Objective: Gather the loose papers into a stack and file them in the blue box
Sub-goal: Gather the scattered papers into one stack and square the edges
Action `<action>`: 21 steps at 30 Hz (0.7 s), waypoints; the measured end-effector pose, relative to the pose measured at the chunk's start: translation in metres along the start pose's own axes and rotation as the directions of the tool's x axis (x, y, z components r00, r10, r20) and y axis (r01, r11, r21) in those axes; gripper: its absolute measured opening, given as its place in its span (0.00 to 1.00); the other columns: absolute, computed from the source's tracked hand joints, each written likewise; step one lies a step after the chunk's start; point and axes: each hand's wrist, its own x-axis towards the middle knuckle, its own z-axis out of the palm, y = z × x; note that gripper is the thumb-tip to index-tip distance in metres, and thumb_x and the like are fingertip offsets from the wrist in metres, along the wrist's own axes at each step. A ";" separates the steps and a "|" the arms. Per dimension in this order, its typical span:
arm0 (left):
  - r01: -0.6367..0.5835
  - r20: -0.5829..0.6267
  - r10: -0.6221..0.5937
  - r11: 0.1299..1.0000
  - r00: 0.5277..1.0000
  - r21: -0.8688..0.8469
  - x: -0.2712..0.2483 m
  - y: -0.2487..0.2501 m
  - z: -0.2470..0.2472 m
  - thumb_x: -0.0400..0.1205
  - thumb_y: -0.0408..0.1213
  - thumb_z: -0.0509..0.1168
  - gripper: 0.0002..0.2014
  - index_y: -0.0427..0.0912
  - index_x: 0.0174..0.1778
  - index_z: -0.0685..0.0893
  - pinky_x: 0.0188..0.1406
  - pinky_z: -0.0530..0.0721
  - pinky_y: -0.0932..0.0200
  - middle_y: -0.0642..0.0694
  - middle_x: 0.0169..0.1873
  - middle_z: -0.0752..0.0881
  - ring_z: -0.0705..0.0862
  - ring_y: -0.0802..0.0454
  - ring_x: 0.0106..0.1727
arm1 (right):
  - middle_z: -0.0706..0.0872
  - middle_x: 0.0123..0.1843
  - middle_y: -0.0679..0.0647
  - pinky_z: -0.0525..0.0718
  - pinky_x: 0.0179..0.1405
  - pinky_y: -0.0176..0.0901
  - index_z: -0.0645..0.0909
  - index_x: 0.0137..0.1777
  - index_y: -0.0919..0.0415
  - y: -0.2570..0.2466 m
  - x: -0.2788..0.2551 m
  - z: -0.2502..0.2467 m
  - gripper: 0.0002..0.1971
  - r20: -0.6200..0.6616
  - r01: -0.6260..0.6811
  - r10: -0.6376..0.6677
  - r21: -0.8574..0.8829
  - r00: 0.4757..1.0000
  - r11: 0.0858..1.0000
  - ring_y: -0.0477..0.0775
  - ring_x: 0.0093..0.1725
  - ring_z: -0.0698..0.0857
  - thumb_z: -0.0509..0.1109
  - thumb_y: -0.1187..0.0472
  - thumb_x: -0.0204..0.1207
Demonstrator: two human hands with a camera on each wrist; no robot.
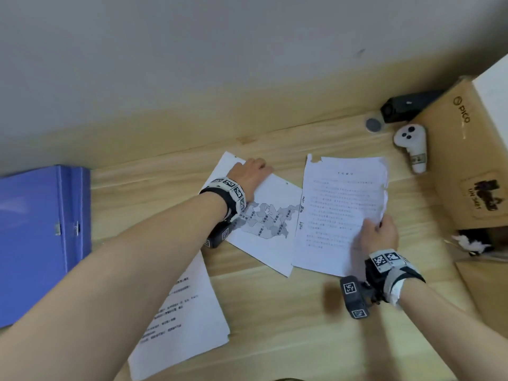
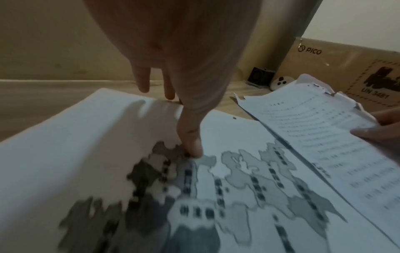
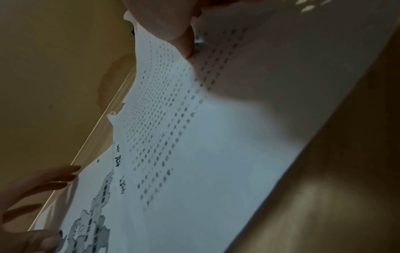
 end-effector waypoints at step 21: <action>0.427 0.292 -0.526 0.154 0.799 -0.891 -0.076 0.022 0.046 0.80 0.29 0.55 0.12 0.37 0.50 0.84 0.46 0.81 0.55 0.39 0.47 0.88 0.86 0.40 0.48 | 0.85 0.42 0.57 0.77 0.39 0.41 0.80 0.48 0.61 -0.047 -0.032 0.045 0.02 0.293 0.032 -0.094 0.211 0.951 0.977 0.57 0.39 0.82 0.66 0.65 0.78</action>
